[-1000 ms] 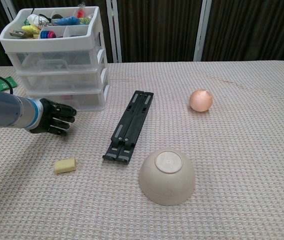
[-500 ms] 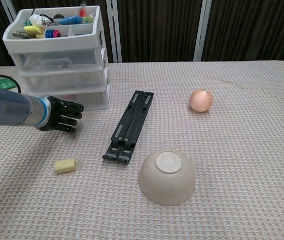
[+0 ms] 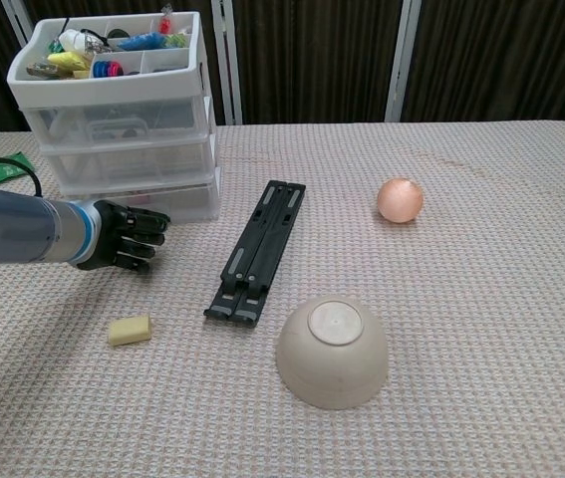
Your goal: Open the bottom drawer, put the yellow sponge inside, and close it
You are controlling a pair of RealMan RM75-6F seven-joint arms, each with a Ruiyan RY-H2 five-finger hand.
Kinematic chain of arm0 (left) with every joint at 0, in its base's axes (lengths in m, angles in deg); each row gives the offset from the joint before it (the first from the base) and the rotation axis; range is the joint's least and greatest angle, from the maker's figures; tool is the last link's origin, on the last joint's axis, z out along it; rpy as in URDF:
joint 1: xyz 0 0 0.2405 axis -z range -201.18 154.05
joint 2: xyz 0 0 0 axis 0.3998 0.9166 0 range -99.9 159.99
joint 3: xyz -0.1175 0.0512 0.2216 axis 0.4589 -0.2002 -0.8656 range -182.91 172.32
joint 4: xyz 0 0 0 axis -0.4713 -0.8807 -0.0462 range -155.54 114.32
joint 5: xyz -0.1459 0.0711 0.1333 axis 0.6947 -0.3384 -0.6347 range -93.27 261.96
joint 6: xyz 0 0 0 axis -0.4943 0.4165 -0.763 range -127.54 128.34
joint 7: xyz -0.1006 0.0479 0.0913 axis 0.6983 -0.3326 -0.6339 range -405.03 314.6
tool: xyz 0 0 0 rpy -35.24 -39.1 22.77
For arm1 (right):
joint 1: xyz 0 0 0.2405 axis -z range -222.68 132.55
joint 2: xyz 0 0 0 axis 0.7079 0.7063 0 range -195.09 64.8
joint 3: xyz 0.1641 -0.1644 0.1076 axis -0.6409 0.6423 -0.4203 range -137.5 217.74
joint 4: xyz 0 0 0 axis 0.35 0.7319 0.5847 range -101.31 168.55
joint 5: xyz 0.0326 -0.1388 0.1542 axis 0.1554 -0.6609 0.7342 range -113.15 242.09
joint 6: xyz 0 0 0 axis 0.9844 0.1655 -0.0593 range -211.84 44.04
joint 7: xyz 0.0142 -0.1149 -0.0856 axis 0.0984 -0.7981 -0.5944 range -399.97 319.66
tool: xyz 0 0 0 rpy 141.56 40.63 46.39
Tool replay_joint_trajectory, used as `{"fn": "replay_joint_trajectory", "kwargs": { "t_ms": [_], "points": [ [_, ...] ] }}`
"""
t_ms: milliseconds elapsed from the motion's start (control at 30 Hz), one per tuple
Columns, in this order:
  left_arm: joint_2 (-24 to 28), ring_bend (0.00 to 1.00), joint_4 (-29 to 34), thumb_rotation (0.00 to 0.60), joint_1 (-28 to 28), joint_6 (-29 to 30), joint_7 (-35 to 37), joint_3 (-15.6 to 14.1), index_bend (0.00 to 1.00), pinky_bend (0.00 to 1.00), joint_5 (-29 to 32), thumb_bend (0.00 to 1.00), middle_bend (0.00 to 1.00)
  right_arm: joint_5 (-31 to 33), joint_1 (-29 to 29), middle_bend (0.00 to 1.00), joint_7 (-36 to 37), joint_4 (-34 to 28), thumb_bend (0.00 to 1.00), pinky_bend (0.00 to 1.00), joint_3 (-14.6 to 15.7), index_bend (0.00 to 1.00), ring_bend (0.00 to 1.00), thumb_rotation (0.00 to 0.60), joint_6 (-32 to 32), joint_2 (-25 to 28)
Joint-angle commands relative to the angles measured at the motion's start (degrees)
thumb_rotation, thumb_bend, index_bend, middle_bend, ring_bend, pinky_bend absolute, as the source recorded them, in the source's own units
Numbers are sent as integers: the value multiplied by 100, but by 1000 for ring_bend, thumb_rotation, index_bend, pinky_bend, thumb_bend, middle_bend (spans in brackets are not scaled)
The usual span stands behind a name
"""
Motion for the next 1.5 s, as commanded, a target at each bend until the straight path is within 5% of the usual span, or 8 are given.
{"fn": "replay_joint_trajectory", "kwargs": {
  "t_ms": [33, 400, 667, 900, 1133, 1500],
  "points": [
    [101, 897, 218, 600, -118, 4, 58, -56, 219, 698, -111, 742, 986, -2, 5, 0, -5, -3, 62, 0, 2, 104, 0, 600, 7, 1],
    [672, 897, 1215, 600, -762, 95, 281, -437, 210, 697, -785, 741, 985, -51, 17, 0, -57, -14, 63, 0, 10, 104, 0, 600, 51, -6],
    [1021, 894, 1866, 600, -1201, 437, 51, -1055, 171, 696, -2336, 742, 980, -73, 22, 0, -83, -7, 61, 0, 8, 104, 0, 600, 76, -20],
    [1213, 894, 1967, 600, -1167, 1303, -1160, -1769, 99, 696, -3755, 742, 984, -84, 24, 0, -119, -4, 62, 0, 12, 104, 0, 600, 82, -29],
    [1158, 899, 1678, 600, -913, 2035, -2438, -1996, 99, 697, -3914, 742, 988, -76, 29, 0, -142, -6, 63, 0, 11, 104, 0, 600, 87, -32],
    [1153, 900, 1362, 600, -673, 1806, -2756, -1741, 137, 698, -3146, 743, 988, -53, 26, 0, -170, -18, 62, 0, 11, 104, 0, 600, 66, -40]
  ]
}}
